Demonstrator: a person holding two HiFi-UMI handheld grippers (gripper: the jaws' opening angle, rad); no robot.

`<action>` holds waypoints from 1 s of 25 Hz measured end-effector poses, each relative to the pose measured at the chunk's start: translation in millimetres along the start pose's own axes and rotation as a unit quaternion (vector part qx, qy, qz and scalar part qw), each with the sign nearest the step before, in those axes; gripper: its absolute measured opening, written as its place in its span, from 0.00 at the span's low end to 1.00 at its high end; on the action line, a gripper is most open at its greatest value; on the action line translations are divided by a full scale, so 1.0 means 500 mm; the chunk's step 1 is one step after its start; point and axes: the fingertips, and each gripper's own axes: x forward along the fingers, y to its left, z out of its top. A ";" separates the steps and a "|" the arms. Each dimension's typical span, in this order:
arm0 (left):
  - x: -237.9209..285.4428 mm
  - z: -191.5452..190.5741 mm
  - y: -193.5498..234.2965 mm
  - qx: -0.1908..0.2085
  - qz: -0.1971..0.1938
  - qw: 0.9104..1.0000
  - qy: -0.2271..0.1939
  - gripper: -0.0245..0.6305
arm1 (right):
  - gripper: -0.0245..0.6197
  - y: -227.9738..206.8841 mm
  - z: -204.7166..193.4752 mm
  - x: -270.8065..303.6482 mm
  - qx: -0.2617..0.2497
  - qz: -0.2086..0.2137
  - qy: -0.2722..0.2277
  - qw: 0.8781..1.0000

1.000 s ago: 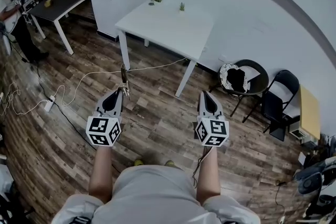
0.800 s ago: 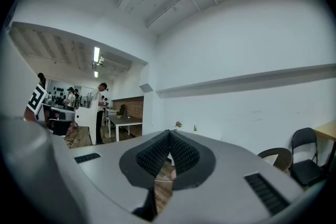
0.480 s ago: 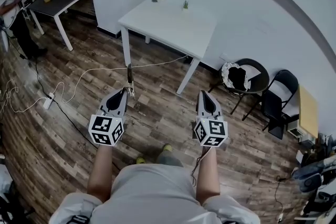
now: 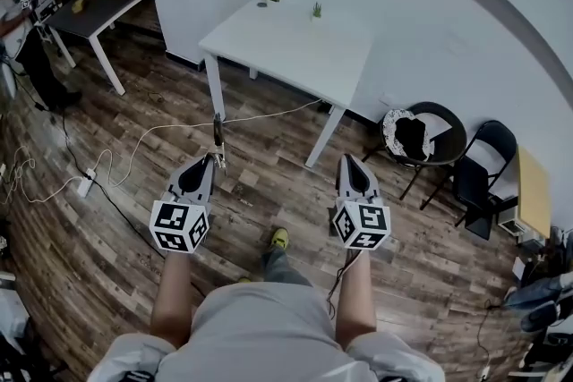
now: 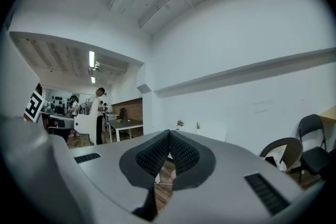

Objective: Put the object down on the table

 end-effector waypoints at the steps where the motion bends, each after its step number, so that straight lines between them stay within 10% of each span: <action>1: 0.015 0.002 0.005 0.002 0.001 1.000 0.001 0.07 | 0.05 -0.004 -0.002 0.017 0.003 0.003 0.002 1.000; 25: 0.527 0.035 0.064 -0.008 0.041 0.998 0.043 0.07 | 0.05 -0.298 0.003 0.485 0.050 0.033 0.019 0.998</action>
